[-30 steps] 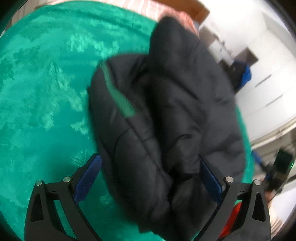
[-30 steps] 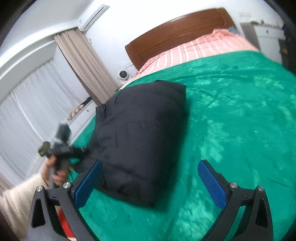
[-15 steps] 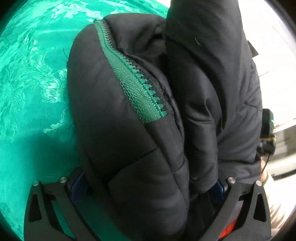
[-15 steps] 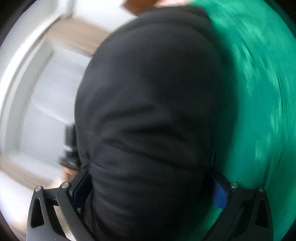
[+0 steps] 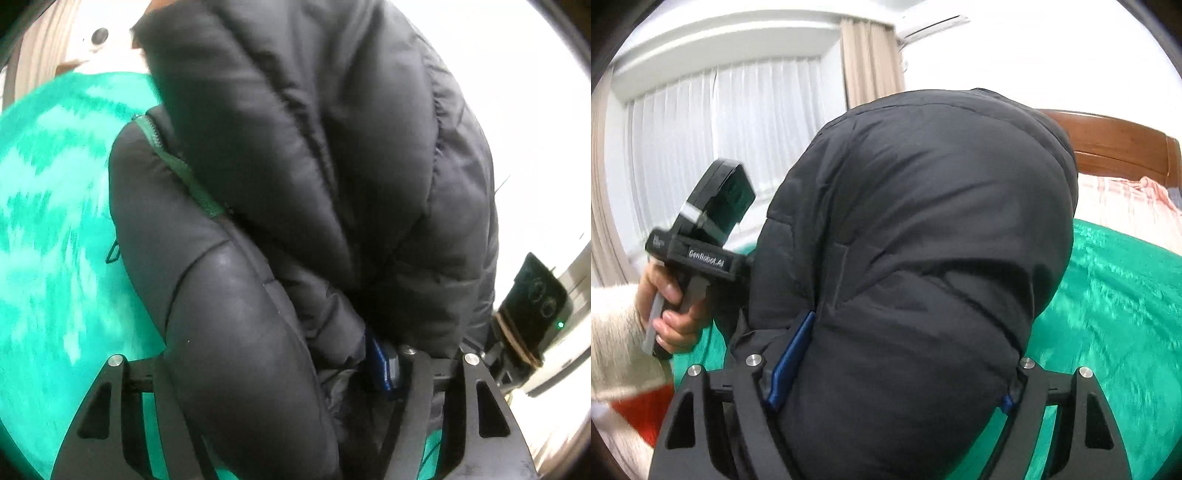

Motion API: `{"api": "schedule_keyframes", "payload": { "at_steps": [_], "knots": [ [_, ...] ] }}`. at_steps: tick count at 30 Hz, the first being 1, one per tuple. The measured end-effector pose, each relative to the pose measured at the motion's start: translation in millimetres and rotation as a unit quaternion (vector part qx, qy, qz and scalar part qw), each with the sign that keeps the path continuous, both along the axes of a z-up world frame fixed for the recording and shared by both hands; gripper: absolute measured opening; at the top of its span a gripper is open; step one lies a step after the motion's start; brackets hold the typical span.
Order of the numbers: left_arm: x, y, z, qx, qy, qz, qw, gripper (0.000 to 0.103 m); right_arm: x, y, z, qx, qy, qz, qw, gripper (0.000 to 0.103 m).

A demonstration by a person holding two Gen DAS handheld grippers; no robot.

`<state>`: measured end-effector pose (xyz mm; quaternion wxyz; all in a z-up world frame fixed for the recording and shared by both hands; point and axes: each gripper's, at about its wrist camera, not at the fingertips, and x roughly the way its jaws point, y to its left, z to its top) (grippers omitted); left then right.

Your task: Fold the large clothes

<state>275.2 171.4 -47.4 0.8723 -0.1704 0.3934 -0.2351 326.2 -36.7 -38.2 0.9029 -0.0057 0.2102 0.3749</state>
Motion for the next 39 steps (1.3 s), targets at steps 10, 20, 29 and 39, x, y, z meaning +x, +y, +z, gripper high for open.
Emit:
{"api": "schedule_keyframes", "payload": {
  "at_steps": [10, 20, 29, 39],
  "knots": [
    [66.5, -18.2, -59.0, 0.098, 0.071, 0.102, 0.9874, 0.098, 86.8, -72.7, -35.5, -0.036, 0.150, -0.175, 0.972, 0.103],
    [-70.2, -60.1, 39.9, 0.227, -0.147, 0.208, 0.9400, 0.103, -65.6, -96.9, 3.4, -0.119, -0.018, -0.260, 0.958, 0.103],
    [-142.3, -83.0, 56.5, 0.300, -0.202, 0.230, 0.9034, 0.103, -128.1, -108.6, 30.3, -0.073, 0.017, -0.274, 0.959, 0.103],
    [-184.8, -102.0, 67.6, 0.308, -0.210, 0.217, 0.9024, 0.103, -170.7, -93.6, 42.6, -0.079, 0.009, -0.284, 0.956, 0.103]
  ]
}}
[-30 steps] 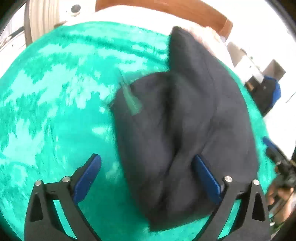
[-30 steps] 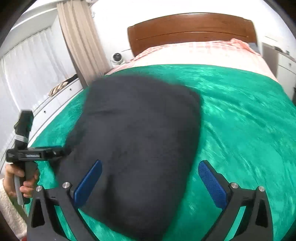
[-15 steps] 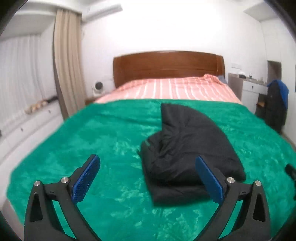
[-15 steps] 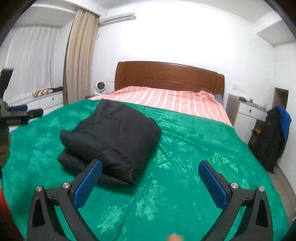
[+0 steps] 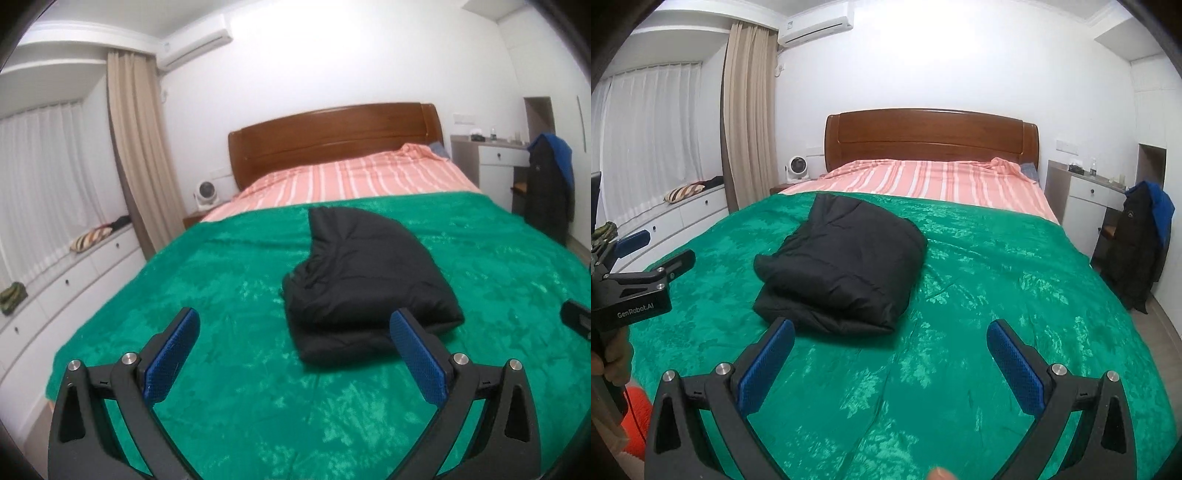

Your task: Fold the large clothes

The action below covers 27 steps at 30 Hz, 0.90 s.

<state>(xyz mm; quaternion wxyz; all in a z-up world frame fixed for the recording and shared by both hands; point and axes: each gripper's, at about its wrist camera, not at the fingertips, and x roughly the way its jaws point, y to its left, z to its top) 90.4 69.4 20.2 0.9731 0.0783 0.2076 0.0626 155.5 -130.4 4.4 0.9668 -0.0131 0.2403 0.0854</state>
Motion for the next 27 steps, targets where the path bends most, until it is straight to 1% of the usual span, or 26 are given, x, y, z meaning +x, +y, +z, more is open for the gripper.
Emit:
{"api": "schedule_keyframes", "payload": {
  "at_steps": [3, 5, 7, 9, 13, 17, 21, 23, 27],
  "knots": [
    [-10.2, -2.3, 0.3, -0.004, 0.018, 0.000, 0.9998, 0.103, -8.4, 7.1, -1.0, 0.006, 0.022, 0.011, 1.000, 0.103],
    [-19.9, -2.7, -0.8, -0.020, 0.040, -0.006, 0.9990, 0.103, -14.1, 12.4, -3.3, 0.002, 0.050, 0.015, 0.999, 0.103],
    [-34.6, -3.7, -3.8, -0.039, 0.072, -0.019, 0.9964, 0.103, -24.8, 17.4, -7.0, 0.001, 0.083, 0.015, 0.996, 0.103],
    [-49.0, -4.7, -7.1, -0.048, 0.100, -0.025, 0.9935, 0.103, -37.8, 22.0, -10.1, -0.010, 0.109, 0.011, 0.994, 0.103],
    [-71.3, -6.8, -12.4, -0.050, 0.136, -0.024, 0.9891, 0.103, -63.0, 26.7, -7.1, -0.012, 0.117, 0.006, 0.993, 0.103],
    [-79.6, -8.8, -8.3, -0.056, 0.136, -0.018, 0.9890, 0.103, -75.0, 32.2, 2.5, -0.012, 0.117, 0.005, 0.993, 0.103],
    [-77.9, -4.8, -2.4, -0.071, 0.135, -0.011, 0.9883, 0.103, -80.1, 37.1, 10.3, -0.032, 0.099, -0.010, 0.995, 0.103],
    [-77.0, -1.7, -2.6, -0.076, 0.136, -0.009, 0.9878, 0.103, -80.6, 36.3, 11.6, -0.032, 0.097, -0.015, 0.995, 0.103],
    [-76.5, 1.7, -5.5, -0.074, 0.136, -0.003, 0.9879, 0.103, -79.6, 32.7, 7.3, -0.031, 0.103, -0.026, 0.994, 0.103]
  ]
}}
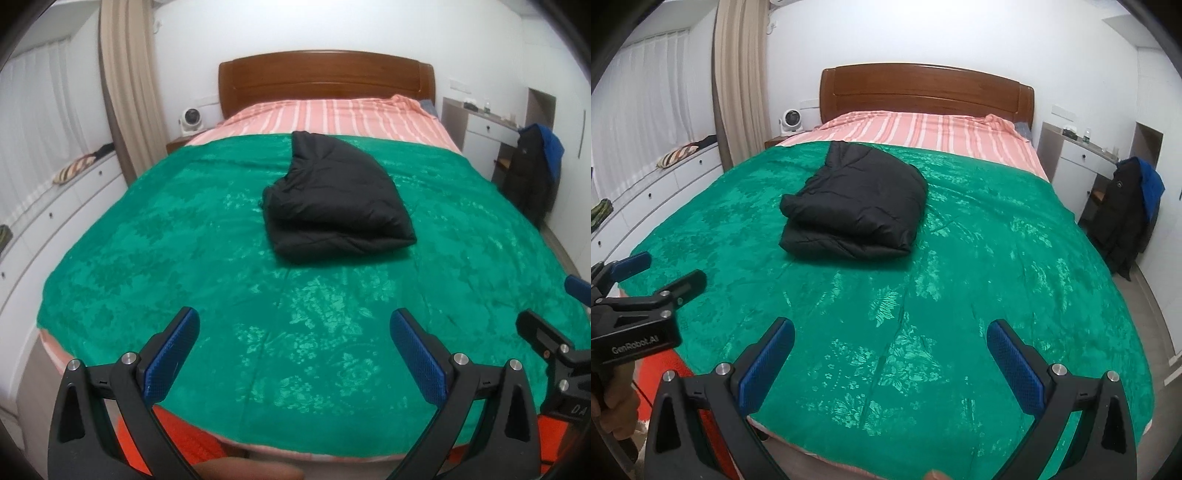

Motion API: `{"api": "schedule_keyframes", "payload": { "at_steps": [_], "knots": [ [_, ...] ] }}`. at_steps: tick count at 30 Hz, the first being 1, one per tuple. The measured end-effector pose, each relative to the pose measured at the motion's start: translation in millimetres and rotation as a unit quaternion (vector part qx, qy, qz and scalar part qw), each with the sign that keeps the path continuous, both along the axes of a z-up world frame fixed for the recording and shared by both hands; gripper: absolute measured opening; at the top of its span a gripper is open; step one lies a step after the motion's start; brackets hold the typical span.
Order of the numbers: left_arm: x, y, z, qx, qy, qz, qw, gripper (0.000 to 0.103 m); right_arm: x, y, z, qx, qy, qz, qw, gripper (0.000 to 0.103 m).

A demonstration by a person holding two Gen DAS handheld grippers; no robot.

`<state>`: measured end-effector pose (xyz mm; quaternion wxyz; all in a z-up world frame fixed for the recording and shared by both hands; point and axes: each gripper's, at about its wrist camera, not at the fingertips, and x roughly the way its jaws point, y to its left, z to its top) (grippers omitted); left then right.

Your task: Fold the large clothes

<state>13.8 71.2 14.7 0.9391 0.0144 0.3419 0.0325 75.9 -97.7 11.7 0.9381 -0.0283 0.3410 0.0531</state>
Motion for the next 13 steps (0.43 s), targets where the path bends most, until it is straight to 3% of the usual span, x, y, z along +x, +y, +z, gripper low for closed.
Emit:
{"api": "schedule_keyframes", "payload": {
  "at_steps": [13],
  "knots": [
    [-4.1, -0.9, -3.0, 0.003, -0.016, 0.008, 0.9998, 0.102, 1.4, -0.4, -3.3, 0.009, 0.000, -0.007, 1.000, 0.103]
  ]
}}
